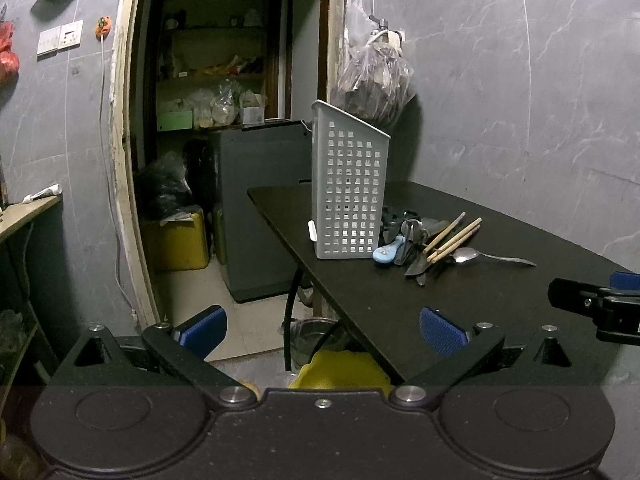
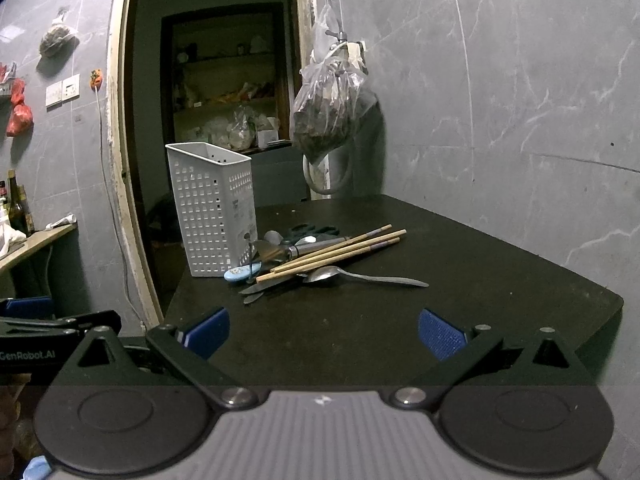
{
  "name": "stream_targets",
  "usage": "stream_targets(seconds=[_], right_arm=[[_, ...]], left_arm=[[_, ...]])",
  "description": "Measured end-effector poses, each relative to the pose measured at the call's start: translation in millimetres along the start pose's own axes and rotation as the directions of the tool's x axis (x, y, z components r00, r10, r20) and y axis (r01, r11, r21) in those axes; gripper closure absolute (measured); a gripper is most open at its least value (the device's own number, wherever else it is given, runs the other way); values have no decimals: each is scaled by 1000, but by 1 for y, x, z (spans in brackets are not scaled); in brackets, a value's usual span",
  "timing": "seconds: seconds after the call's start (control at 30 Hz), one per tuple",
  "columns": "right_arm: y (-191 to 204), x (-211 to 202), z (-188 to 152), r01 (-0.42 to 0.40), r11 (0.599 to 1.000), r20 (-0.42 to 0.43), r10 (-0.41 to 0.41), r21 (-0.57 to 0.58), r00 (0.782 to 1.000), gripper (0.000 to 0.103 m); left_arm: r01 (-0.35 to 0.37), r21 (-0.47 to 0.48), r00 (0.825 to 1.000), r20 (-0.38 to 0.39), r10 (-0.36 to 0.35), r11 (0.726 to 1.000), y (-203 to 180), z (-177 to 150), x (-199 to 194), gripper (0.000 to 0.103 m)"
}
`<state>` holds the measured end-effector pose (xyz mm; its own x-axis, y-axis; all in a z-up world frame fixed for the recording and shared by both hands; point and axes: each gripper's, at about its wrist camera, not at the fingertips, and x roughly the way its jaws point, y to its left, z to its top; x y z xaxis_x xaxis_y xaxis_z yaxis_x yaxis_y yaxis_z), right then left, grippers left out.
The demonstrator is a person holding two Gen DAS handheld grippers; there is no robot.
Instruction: Organize utensils
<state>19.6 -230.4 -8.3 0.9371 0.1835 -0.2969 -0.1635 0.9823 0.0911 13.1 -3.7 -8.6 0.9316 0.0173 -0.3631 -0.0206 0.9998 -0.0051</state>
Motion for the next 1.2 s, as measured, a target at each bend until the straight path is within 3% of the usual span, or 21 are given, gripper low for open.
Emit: stream_targets(seconds=[0.9,1.03,1.2], right_arm=[[-8,18,-1,-7,999,-17,7,32,1000,0],[-13,24,3,-10,999,0,10,47,1000,0],[-24,32,10,-9,998,33,6,69,999,0]], left_arm=[[-19,13,999,-48,20,1000,1,6,28,1],[-19,21,1000,-24,20,1000,3,14,35,1],[-34,67,997,64,30,997,-2,34,50,1]])
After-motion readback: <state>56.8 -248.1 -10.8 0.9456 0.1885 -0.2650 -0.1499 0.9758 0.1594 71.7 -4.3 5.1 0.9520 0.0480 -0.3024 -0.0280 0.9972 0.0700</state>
